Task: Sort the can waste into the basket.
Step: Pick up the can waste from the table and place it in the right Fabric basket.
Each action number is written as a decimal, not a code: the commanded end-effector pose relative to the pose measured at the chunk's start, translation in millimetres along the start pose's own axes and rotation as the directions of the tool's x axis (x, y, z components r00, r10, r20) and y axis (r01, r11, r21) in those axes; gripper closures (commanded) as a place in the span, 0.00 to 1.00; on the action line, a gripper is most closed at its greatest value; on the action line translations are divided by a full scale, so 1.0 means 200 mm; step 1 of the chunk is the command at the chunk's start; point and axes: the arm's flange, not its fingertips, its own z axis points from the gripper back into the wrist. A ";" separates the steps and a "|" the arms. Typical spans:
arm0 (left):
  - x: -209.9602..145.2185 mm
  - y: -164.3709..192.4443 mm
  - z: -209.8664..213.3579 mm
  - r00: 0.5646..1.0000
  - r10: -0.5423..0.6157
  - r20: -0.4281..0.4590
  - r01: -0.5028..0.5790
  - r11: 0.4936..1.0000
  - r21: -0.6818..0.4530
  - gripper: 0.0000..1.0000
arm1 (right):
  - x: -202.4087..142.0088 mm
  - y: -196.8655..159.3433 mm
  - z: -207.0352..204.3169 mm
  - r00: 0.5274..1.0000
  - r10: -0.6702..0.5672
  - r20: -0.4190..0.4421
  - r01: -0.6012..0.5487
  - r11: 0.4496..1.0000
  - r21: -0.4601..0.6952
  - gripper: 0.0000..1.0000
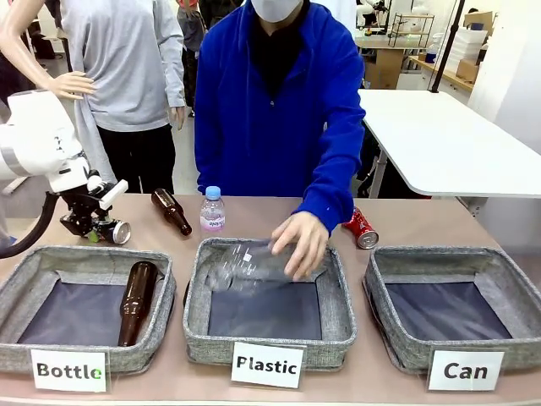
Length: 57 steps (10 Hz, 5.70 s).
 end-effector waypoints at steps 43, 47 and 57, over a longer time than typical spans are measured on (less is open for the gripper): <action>3.58 0.18 0.18 0.892 0.262 0.367 -0.179 0.953 -0.243 0.00 | 0.01 0.02 0.67 1.000 -0.022 -0.021 0.017 0.972 -0.233 0.00; 3.56 0.18 0.19 0.873 0.277 0.401 -0.181 0.948 -0.262 0.00 | 0.03 0.01 0.68 1.000 -0.016 -0.019 0.012 0.975 -0.222 0.00; 2.82 -0.46 0.62 0.927 0.324 0.187 -0.262 0.920 -0.292 0.00 | -0.12 0.04 0.14 0.952 -0.007 -0.307 -0.085 0.955 -0.284 0.00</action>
